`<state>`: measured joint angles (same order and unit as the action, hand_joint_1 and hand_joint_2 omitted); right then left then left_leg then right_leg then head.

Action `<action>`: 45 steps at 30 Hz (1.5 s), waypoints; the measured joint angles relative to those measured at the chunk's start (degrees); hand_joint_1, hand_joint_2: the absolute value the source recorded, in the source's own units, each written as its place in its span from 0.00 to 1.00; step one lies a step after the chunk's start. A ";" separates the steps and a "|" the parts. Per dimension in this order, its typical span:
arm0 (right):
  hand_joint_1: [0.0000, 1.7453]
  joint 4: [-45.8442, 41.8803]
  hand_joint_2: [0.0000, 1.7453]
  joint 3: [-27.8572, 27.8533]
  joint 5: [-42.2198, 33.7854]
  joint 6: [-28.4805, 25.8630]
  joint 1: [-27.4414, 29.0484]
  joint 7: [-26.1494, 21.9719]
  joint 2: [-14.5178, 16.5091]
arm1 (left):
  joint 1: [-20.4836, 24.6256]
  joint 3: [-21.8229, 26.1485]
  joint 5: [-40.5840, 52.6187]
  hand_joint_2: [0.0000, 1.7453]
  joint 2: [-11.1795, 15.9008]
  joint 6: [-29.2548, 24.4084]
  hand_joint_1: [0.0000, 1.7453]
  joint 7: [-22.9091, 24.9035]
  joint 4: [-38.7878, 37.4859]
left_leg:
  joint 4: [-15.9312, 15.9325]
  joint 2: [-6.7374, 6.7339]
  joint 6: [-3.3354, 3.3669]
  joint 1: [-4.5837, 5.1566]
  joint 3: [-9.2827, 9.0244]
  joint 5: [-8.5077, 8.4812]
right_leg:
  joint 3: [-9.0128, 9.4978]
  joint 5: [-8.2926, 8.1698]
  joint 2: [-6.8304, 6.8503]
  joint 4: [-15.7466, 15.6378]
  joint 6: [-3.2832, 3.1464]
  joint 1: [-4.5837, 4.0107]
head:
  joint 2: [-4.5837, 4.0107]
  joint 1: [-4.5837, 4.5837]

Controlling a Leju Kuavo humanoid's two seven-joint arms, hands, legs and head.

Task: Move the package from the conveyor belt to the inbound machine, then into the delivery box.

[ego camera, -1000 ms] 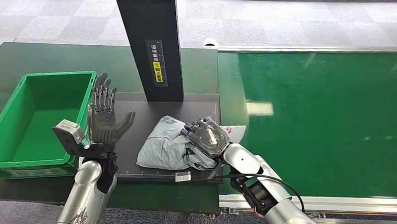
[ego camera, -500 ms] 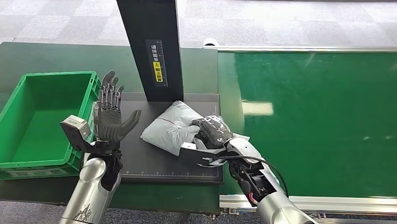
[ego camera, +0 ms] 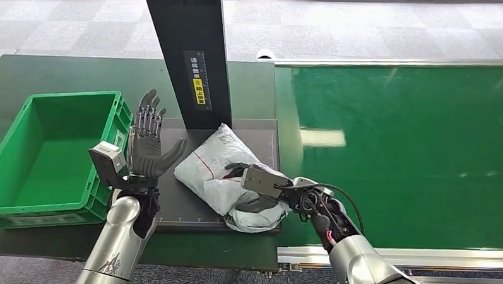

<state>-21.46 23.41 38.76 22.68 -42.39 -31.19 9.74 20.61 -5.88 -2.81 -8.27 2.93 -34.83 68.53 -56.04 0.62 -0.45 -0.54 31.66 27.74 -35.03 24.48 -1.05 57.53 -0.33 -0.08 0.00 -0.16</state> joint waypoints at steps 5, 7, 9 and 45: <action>0.00 -1.86 1.00 -1.91 -4.78 0.06 0.72 -5.13 -0.36 | -1.54 0.08 1.65 1.00 0.10 -0.15 0.00 0.46 1.20 | 0.00 0.01 0.00 0.00 0.06 0.00 | -0.05 0.01 0.01 0.00 0.00 0.00 | 0.00 0.00; 0.00 -3.35 1.00 -2.54 -6.15 -0.78 1.11 -5.82 -0.56 | -2.27 0.14 2.24 1.00 0.15 -0.37 0.00 0.85 1.85 | 0.00 0.01 0.00 0.00 0.07 0.01 | -0.06 0.01 0.01 0.00 0.01 0.00 | -0.01 0.01; 0.00 -4.90 1.00 -2.87 -7.20 -1.77 1.54 -5.96 -0.84 | -2.89 0.33 2.74 1.00 0.21 -0.59 0.00 1.18 2.33 | 0.00 0.01 0.00 0.00 0.08 0.01 | -0.06 0.01 0.02 0.00 0.01 0.01 | -0.01 0.02; 0.00 -29.13 1.00 -17.92 -41.65 -15.06 12.39 4.22 -3.40 | -4.03 -7.00 32.09 1.00 2.78 2.74 0.00 13.44 -2.32 | 0.00 0.07 0.01 0.02 0.12 0.01 | -0.10 0.02 0.09 -0.01 0.02 0.03 | 0.00 0.01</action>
<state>-50.59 5.49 -2.90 7.62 -30.00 -26.97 6.34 16.58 -12.88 29.28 -5.49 5.67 -21.39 66.21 -56.03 0.70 -0.44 -0.52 31.78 27.75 -35.13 24.50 -0.96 57.52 -0.31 -0.05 0.00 -0.15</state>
